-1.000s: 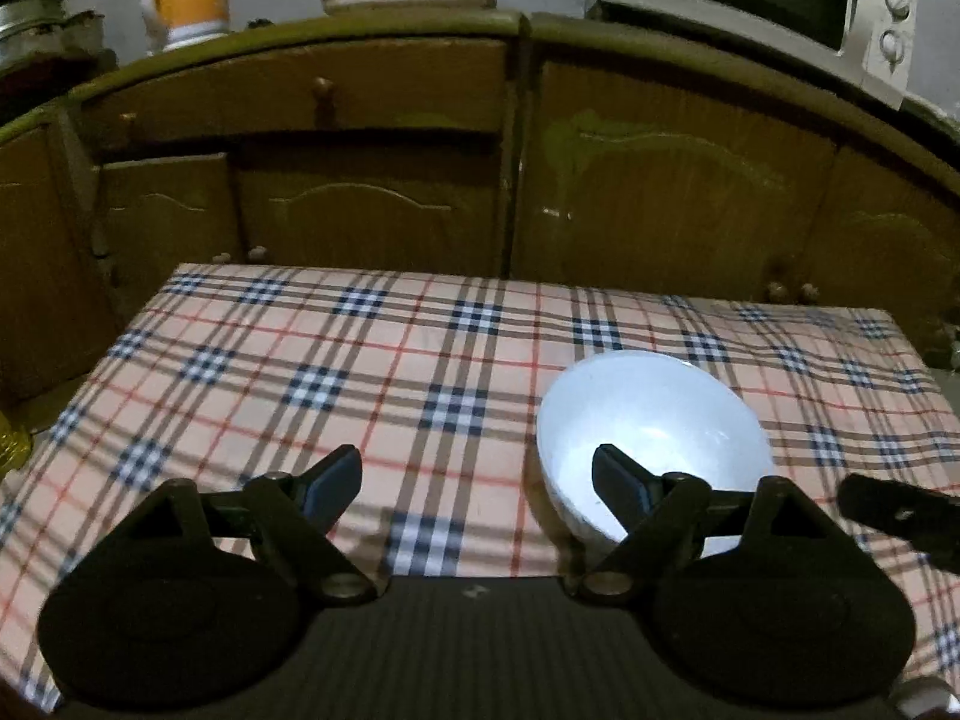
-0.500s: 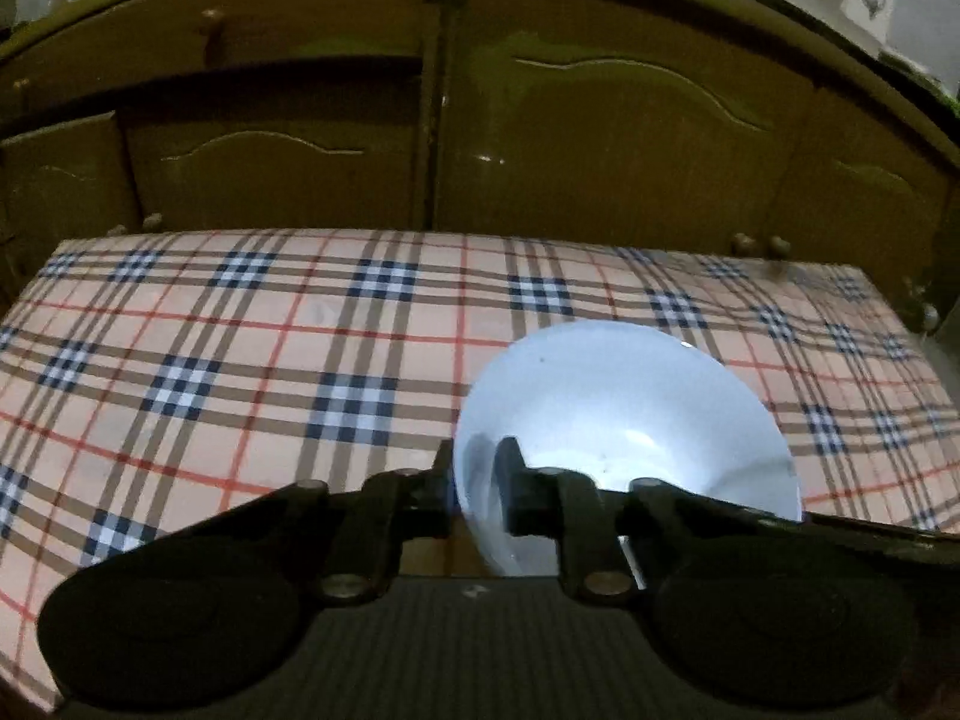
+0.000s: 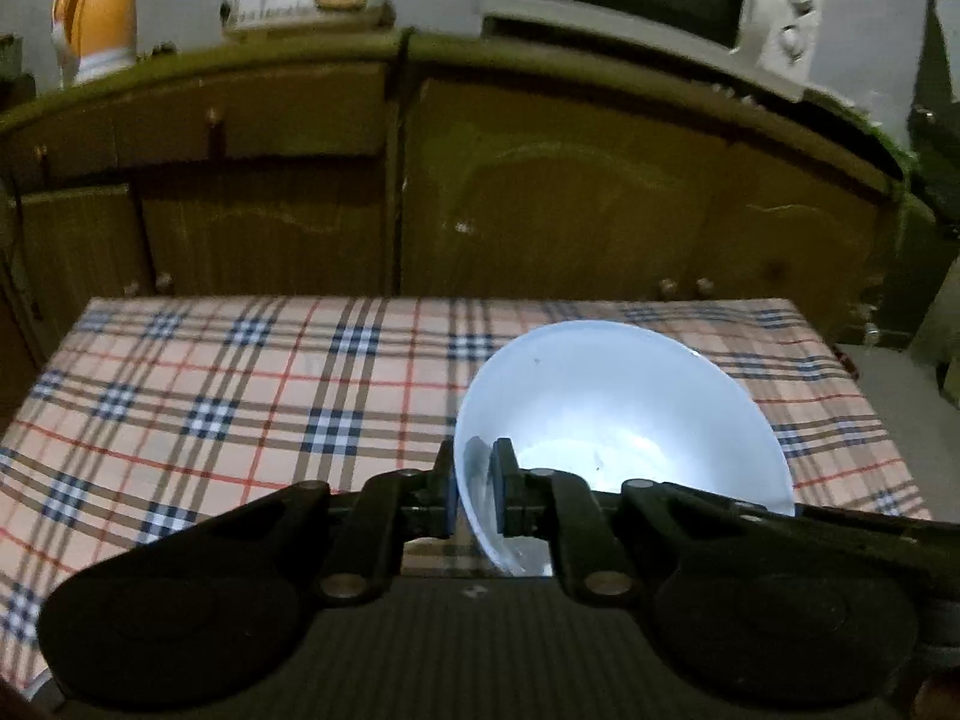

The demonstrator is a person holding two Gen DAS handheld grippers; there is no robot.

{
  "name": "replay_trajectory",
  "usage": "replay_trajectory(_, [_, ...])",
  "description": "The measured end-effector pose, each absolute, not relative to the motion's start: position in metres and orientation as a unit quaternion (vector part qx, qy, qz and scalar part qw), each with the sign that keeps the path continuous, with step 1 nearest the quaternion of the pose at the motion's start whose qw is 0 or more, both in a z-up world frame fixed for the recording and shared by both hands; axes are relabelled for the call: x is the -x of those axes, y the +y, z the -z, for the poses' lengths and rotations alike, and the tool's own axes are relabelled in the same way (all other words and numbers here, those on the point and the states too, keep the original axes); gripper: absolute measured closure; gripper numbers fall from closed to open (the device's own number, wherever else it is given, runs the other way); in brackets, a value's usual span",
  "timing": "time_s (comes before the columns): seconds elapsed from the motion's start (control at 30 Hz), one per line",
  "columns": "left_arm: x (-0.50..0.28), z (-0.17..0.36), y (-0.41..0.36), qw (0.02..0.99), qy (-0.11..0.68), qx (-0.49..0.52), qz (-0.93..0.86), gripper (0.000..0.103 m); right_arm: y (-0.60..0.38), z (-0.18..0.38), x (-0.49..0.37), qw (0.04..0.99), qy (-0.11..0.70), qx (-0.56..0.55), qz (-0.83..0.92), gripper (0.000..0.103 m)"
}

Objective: Organize plates and bowls

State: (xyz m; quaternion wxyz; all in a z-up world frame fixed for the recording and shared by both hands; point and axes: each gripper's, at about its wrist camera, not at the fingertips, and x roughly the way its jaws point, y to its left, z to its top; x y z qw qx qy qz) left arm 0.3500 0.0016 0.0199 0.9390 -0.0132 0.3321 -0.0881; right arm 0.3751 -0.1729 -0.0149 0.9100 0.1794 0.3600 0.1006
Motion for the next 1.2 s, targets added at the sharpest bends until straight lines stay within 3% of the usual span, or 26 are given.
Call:
replay_trajectory(0.4, [-0.277,-0.050,-0.035,0.946,0.299,0.006,0.122,0.090,-0.215,-0.045,-0.272,0.930,0.308,-0.185,-0.074,0.076])
replay_trajectory(1.2, [-0.194,-0.051,-0.072,0.943,0.288,-0.018,0.165,0.090,-0.263,-0.048,-0.157,0.937,0.281,-0.206,-0.034,0.076])
